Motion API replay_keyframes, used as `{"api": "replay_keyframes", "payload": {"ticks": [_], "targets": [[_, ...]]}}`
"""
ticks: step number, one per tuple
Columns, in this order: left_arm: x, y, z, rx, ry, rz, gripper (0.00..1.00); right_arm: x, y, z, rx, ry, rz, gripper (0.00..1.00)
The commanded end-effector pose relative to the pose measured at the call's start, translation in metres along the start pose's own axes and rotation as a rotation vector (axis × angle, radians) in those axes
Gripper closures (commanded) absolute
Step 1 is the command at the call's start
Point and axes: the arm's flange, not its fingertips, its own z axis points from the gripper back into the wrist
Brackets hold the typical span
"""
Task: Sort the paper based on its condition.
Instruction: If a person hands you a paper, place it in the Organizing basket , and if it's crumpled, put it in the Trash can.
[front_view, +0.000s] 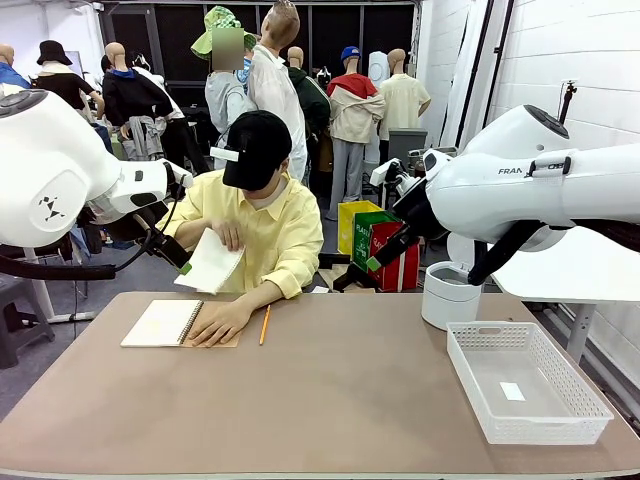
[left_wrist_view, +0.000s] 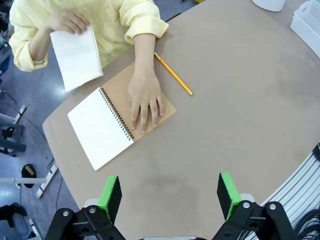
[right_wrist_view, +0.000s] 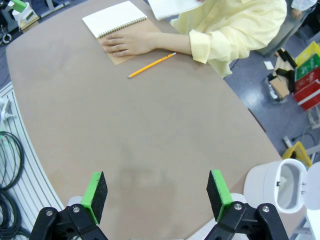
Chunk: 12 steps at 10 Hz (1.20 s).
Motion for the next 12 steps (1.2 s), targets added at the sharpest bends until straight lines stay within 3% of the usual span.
{"api": "replay_keyframes", "payload": {"ticks": [1,12], "targets": [[-0.0001,0.0010,0.0005,0.001,-0.001,0.000,0.00,0.0000,-0.0005,0.0003,-0.006,0.002,0.001,0.00],[-0.0001,0.0010,0.0005,0.001,-0.001,0.000,0.00,0.0000,-0.0005,0.0003,-0.006,0.002,0.001,0.00]]}}
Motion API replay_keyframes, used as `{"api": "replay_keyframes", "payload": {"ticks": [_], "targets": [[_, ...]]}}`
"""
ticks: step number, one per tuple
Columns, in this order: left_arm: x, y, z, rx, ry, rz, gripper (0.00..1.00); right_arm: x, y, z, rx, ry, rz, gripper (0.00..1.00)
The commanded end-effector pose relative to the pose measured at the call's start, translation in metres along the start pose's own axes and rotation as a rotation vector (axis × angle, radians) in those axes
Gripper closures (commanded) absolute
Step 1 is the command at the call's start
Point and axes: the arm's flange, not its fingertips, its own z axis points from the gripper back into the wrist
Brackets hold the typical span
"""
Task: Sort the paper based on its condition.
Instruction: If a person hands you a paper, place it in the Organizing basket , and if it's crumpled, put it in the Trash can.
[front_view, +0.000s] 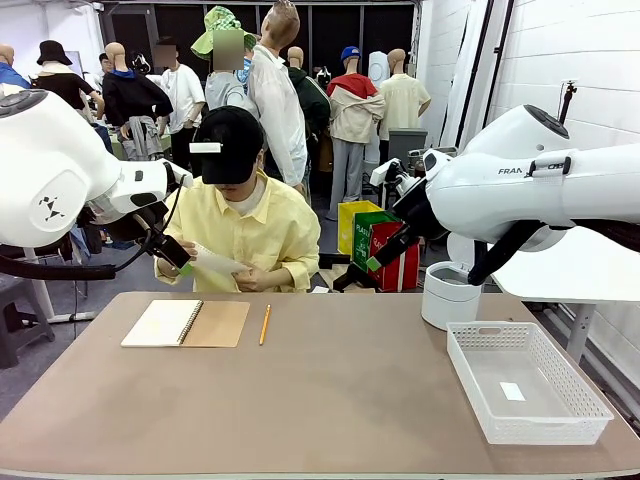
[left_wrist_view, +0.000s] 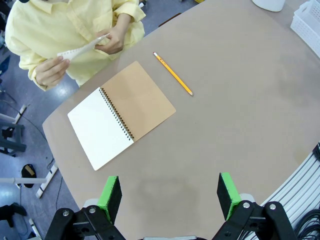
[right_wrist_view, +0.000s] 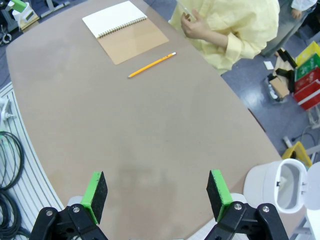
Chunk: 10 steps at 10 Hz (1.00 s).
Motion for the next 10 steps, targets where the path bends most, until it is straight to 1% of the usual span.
{"api": "replay_keyframes", "payload": {"ticks": [1,10], "targets": [[-0.0001,0.0010,0.0005,0.001,-0.001,0.000,0.00,0.0000,-0.0005,0.0003,-0.006,0.002,0.001,0.00],[-0.0001,0.0010,0.0005,0.001,-0.001,0.000,0.00,0.0000,-0.0005,0.0003,-0.006,0.002,0.001,0.00]]}}
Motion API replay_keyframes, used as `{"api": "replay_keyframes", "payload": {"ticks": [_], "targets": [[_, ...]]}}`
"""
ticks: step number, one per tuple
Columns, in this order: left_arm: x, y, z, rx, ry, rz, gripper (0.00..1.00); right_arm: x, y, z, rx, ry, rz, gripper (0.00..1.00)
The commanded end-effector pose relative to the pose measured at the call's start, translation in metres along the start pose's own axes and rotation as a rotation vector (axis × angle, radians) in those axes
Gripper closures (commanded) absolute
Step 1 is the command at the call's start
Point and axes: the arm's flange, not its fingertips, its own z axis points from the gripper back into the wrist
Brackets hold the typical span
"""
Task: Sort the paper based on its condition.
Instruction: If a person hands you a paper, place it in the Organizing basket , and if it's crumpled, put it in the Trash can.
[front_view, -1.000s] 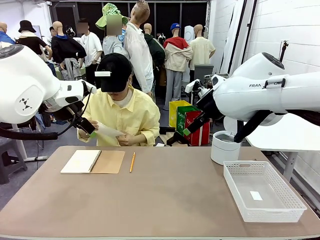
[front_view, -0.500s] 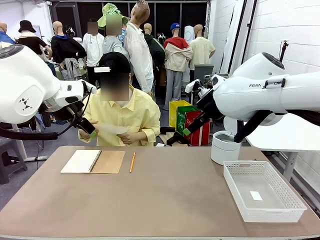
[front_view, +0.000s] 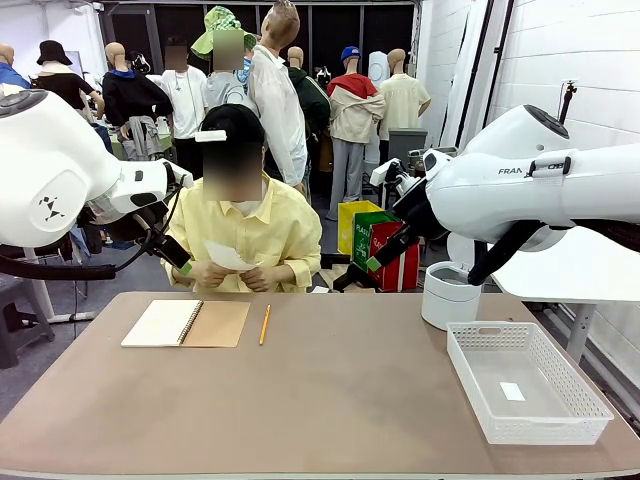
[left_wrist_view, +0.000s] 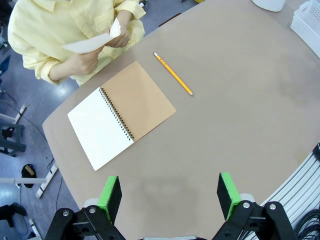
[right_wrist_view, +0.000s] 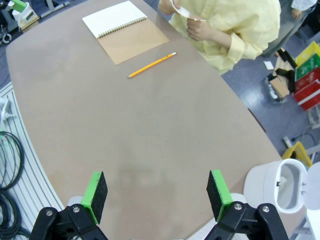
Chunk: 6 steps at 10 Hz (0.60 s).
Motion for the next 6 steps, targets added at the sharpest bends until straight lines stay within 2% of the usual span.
{"api": "replay_keyframes", "payload": {"ticks": [1,6], "targets": [[-0.0001,0.0010,0.0005,0.001,-0.001,0.000,0.00,0.0000,-0.0005,0.0003,-0.006,0.002,0.001,0.00],[-0.0001,0.0010,0.0005,0.001,-0.001,0.000,0.00,0.0000,-0.0005,0.0003,-0.006,0.002,0.001,0.00]]}}
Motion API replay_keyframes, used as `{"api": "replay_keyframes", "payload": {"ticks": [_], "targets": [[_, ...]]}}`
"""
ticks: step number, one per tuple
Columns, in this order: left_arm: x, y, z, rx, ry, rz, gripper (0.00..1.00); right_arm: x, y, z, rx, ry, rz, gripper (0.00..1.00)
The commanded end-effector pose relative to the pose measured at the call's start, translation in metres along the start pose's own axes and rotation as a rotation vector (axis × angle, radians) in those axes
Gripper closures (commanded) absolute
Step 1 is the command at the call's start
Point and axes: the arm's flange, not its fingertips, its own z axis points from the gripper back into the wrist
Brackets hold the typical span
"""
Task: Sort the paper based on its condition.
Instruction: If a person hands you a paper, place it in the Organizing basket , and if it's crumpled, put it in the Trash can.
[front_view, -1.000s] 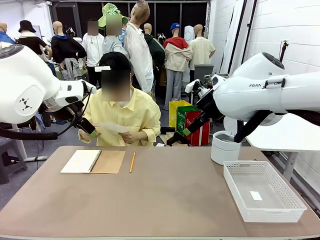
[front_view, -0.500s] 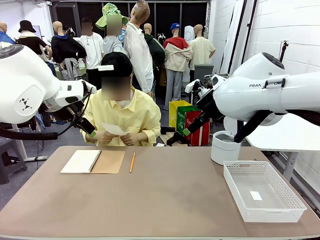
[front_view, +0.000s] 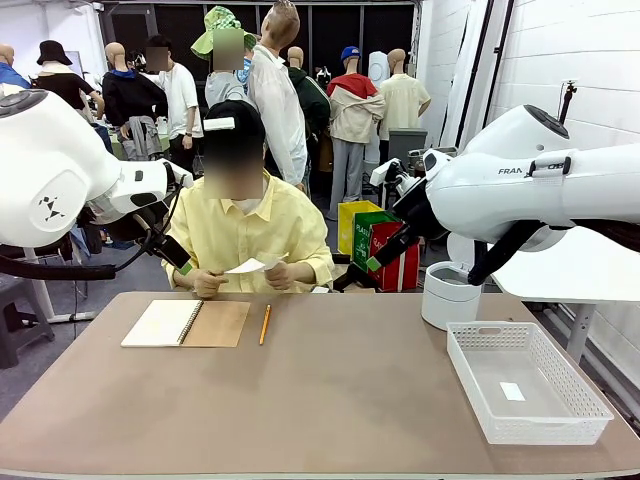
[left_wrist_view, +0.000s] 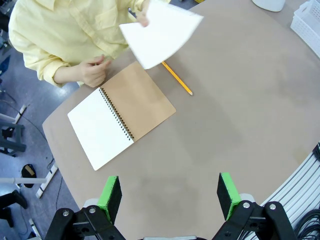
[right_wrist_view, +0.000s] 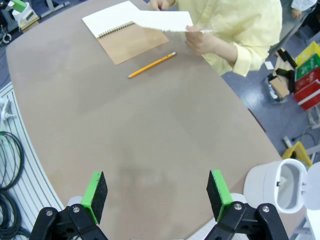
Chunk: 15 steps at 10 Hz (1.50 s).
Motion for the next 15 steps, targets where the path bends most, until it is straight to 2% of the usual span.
{"api": "replay_keyframes", "payload": {"ticks": [1,5,7,10,13,14,15], "targets": [[0.000,0.001,0.001,0.001,-0.001,0.000,0.00,0.000,-0.001,0.000,-0.006,0.002,0.001,0.00],[0.000,0.001,0.001,0.001,-0.001,0.000,0.00,0.000,0.000,0.000,0.000,0.000,0.000,0.00],[0.000,0.001,0.001,0.001,-0.001,0.000,0.00,0.006,-0.016,0.000,0.047,0.044,-0.257,0.00],[0.000,0.001,0.001,0.001,-0.001,0.000,0.00,0.001,-0.032,-0.010,0.118,0.131,-0.477,0.00],[0.000,0.001,0.001,0.001,-0.001,0.000,0.00,-0.010,-0.037,-0.021,0.190,0.187,-0.583,0.00],[0.000,0.001,0.001,0.001,-0.001,0.000,0.00,-0.014,-0.036,-0.018,0.148,0.221,-0.512,0.00],[0.000,0.001,0.001,0.001,-0.001,0.000,0.00,-0.016,-0.038,-0.022,0.161,0.184,-0.543,0.00]]}}
